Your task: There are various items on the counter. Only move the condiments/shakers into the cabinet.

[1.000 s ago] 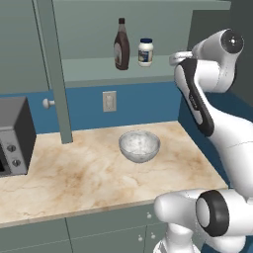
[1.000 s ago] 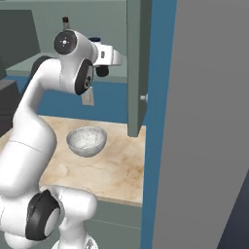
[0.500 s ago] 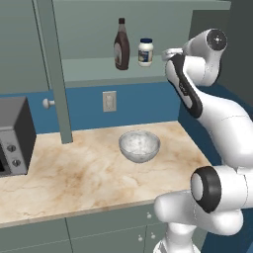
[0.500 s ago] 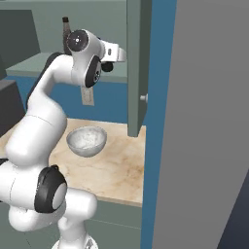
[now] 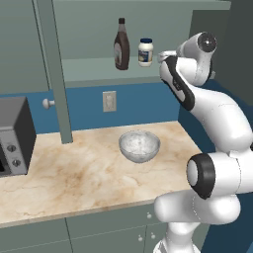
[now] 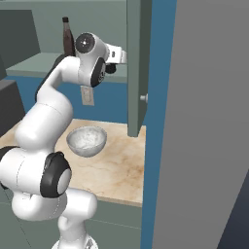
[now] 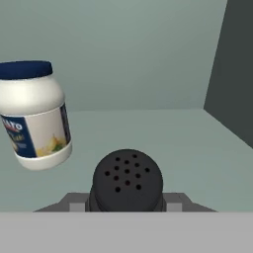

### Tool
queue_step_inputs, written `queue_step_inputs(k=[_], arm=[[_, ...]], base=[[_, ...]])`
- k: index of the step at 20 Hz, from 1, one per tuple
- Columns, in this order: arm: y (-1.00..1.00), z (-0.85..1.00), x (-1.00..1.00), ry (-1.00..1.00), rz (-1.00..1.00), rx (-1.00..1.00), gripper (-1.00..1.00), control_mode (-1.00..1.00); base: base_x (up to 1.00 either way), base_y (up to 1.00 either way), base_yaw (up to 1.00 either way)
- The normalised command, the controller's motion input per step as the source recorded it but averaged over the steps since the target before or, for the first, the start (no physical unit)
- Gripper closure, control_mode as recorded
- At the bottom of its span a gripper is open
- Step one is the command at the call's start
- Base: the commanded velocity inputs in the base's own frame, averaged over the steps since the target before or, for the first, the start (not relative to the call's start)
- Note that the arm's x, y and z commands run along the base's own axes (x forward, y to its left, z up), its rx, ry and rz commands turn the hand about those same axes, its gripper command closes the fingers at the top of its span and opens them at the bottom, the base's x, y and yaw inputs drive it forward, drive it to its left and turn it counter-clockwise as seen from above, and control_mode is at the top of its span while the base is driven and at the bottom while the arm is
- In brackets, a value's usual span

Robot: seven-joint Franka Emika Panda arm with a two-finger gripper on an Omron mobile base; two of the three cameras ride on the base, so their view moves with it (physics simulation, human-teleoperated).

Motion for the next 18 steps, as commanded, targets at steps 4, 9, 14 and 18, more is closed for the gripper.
queue_step_inputs(k=[4, 9, 14, 18], arm=[[0.00, -0.37, 0.18, 0.00, 0.00, 0.00, 1.00, -1.00], [0.00, -0.06, 0.20, 0.00, 0.00, 0.01, 1.00, -1.00], [0.00, 0.00, 0.36, 0.00, 0.00, 0.00, 1.00, -1.00], [0.00, -0.01, 0.42, 0.00, 0.00, 0.00, -1.00, -1.00]], base=[[0.00, 0.00, 0.00], [0.00, 0.00, 0.00], [0.00, 0.00, 0.00], [0.00, 0.00, 0.00]])
